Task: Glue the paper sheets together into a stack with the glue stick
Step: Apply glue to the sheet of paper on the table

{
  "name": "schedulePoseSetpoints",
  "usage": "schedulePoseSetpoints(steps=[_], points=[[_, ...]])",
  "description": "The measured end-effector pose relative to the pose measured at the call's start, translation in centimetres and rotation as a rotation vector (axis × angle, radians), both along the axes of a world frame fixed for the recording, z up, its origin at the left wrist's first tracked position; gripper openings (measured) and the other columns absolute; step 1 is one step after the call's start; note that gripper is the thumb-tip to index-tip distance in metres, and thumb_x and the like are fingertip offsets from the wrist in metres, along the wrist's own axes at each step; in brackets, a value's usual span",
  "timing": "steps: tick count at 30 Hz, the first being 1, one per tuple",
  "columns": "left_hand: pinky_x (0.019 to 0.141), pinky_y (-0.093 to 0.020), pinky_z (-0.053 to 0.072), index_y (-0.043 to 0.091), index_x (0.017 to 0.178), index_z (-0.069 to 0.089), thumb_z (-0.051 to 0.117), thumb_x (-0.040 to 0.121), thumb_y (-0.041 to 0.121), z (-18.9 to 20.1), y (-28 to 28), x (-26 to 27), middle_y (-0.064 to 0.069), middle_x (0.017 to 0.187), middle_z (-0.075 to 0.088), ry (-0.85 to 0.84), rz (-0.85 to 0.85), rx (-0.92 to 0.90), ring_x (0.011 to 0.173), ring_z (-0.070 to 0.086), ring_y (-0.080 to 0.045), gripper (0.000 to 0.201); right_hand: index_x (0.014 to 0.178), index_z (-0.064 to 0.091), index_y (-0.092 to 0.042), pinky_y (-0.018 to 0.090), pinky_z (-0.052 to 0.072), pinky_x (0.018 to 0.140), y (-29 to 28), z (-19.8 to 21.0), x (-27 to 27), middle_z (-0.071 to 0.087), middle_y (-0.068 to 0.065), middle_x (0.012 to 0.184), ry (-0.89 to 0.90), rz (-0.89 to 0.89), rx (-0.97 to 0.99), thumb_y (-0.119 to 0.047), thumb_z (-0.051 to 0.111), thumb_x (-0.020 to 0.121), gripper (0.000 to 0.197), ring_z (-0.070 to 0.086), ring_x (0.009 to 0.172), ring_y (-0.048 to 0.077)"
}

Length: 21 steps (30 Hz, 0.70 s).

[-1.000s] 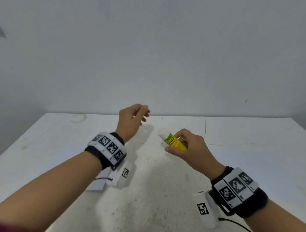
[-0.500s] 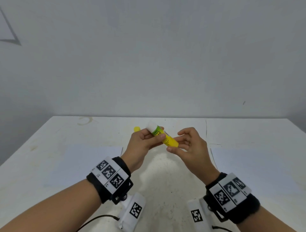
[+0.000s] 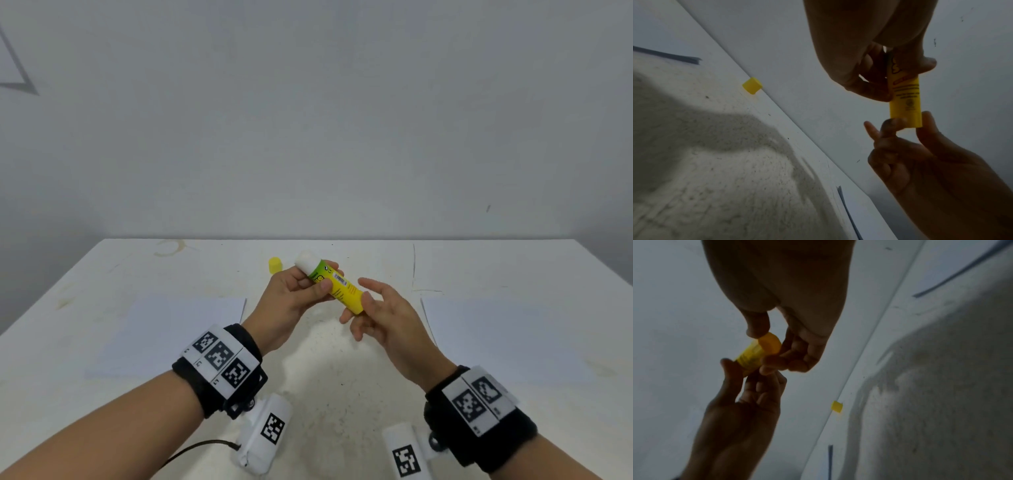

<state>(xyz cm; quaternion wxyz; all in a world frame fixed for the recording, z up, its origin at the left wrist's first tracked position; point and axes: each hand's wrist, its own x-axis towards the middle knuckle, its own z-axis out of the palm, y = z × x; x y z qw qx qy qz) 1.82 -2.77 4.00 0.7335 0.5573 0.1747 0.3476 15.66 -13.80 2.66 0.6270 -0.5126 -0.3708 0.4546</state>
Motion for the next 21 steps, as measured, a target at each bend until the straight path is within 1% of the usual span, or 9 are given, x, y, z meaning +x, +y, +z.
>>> schedulePoseSetpoints(steps=[1,3,6,7,9,12,14,18,21], points=[[0.082,-0.025,0.054,0.006,0.104,0.063,0.063,0.079,0.011,0.06,-0.04,0.02,0.0,0.092,0.073,0.002,-0.006,0.01,0.087,0.068,-0.014,0.026,0.132,0.039,-0.007,0.028,0.049,0.063,-0.11,0.01,0.07,0.068,0.011,0.078,0.102,0.027,-0.006,-0.039,0.058,0.084,0.061,0.055,0.056,0.018],[0.082,-0.025,0.053,0.007,0.104,0.063,0.068,0.081,0.01,0.08,-0.11,0.07,0.0,0.093,0.073,0.001,0.009,0.027,0.088,0.068,-0.014,0.024,0.127,0.043,-0.008,0.027,0.049,0.061,-0.23,-0.08,0.16,0.069,0.008,0.081,0.064,0.063,0.009,-0.049,0.072,0.077,0.071,0.056,0.058,0.017],[0.081,-0.024,0.053,0.008,0.104,0.064,0.074,0.078,0.013,0.07,-0.21,0.16,0.0,0.093,0.074,0.012,0.034,0.055,0.089,0.068,-0.014,0.028,0.105,0.053,-0.007,0.026,0.047,0.06,-0.17,-0.28,0.18,0.07,0.004,0.079,-0.248,-0.013,0.036,-0.024,0.079,0.074,0.043,0.056,0.058,0.014],[0.081,-0.024,0.053,0.008,0.104,0.065,0.077,0.076,0.014,0.03,-0.2,0.12,0.0,0.094,0.073,0.018,0.03,0.065,0.089,0.068,-0.015,0.031,0.098,0.054,-0.005,0.025,0.046,0.059,-0.09,-0.33,0.27,0.069,0.004,0.075,-0.29,-0.045,0.051,-0.016,0.076,0.079,0.031,0.055,0.056,0.013],[0.081,-0.024,0.053,0.008,0.104,0.065,0.074,0.071,0.021,0.1,-0.07,-0.01,-0.001,0.095,0.073,0.031,0.014,0.082,0.09,0.068,-0.016,0.036,0.092,0.056,-0.005,0.024,0.043,0.057,-0.08,-0.22,0.24,0.069,0.004,0.07,-0.318,-0.036,0.079,-0.019,0.066,0.088,0.018,0.053,0.052,0.012],[0.08,-0.023,0.052,0.009,0.104,0.064,0.072,0.072,0.023,0.39,0.05,-0.28,0.0,0.095,0.073,0.044,-0.013,0.108,0.091,0.068,-0.015,0.036,0.09,0.058,-0.008,0.023,0.043,0.055,-0.14,-0.27,0.16,0.065,0.005,0.063,-0.298,0.067,0.046,-0.038,0.043,0.09,0.034,0.053,0.05,0.015],[0.079,-0.023,0.052,0.009,0.104,0.064,0.07,0.076,0.015,0.43,0.05,-0.38,0.001,0.094,0.073,0.057,-0.011,0.123,0.09,0.068,-0.014,0.029,0.093,0.059,-0.008,0.022,0.043,0.055,-0.19,-0.34,0.17,0.065,0.005,0.064,-0.299,0.112,0.033,-0.041,0.039,0.089,0.039,0.055,0.05,0.016],[0.08,-0.024,0.053,0.008,0.104,0.065,0.068,0.08,0.012,0.3,-0.13,-0.45,0.0,0.094,0.074,0.06,0.017,0.127,0.089,0.069,-0.015,0.025,0.09,0.056,-0.01,0.023,0.044,0.055,-0.38,-0.85,0.28,0.065,0.003,0.067,-0.354,0.057,0.088,-0.027,0.068,0.082,0.022,0.053,0.052,0.015],[0.081,-0.028,0.055,0.01,0.103,0.065,0.07,0.08,0.015,0.46,-0.42,-0.4,0.0,0.093,0.074,0.087,0.011,0.137,0.088,0.069,-0.016,0.024,0.083,0.057,-0.011,0.02,0.043,0.055,-0.51,-0.91,0.27,0.065,0.002,0.063,-0.395,0.067,0.108,-0.026,0.067,0.081,0.018,0.054,0.052,0.013]])
